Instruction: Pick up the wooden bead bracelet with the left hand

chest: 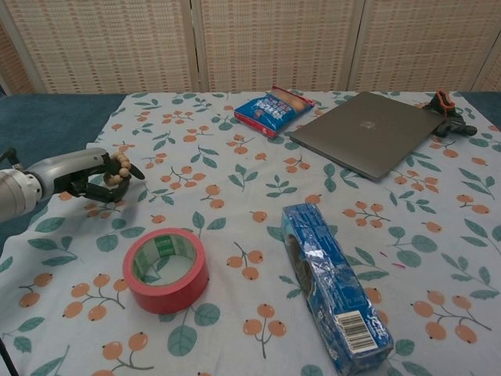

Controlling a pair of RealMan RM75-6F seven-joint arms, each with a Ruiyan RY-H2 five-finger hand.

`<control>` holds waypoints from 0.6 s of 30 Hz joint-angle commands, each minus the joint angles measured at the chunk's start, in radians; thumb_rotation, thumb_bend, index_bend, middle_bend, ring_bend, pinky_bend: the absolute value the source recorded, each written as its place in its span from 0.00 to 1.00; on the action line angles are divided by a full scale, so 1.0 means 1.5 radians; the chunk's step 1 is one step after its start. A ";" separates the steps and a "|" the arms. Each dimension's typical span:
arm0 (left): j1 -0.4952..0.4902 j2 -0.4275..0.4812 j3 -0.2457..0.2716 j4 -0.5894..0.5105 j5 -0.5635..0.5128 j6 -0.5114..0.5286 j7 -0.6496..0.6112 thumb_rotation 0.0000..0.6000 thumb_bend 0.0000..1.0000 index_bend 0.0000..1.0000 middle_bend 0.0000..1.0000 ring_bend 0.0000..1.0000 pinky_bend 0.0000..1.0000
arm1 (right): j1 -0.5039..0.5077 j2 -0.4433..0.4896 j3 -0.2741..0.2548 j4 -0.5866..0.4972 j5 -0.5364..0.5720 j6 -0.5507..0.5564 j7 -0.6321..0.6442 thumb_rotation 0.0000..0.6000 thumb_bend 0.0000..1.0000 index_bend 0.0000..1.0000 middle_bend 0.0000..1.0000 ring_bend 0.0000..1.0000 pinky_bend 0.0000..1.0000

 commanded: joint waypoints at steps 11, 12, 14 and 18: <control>-0.012 0.002 0.005 -0.019 -0.107 0.016 0.016 0.13 0.23 0.43 0.00 0.00 0.00 | 0.000 0.000 -0.001 0.000 -0.001 -0.001 0.000 1.00 0.27 0.00 0.00 0.00 0.00; -0.013 0.003 0.008 -0.018 -0.109 0.016 0.017 0.12 0.23 0.43 0.00 0.00 0.00 | 0.000 0.000 -0.001 0.000 -0.001 -0.001 0.000 1.00 0.27 0.00 0.00 0.00 0.00; -0.016 0.004 0.013 -0.016 -0.110 0.018 0.021 0.12 0.23 0.44 0.00 0.00 0.00 | 0.000 0.000 -0.001 0.000 -0.001 -0.002 -0.001 1.00 0.27 0.00 0.00 0.00 0.00; -0.023 0.006 0.032 -0.011 -0.104 0.024 0.046 0.11 0.26 0.40 0.00 0.00 0.00 | 0.000 0.000 0.000 -0.001 0.000 -0.001 -0.001 1.00 0.27 0.00 0.00 0.00 0.00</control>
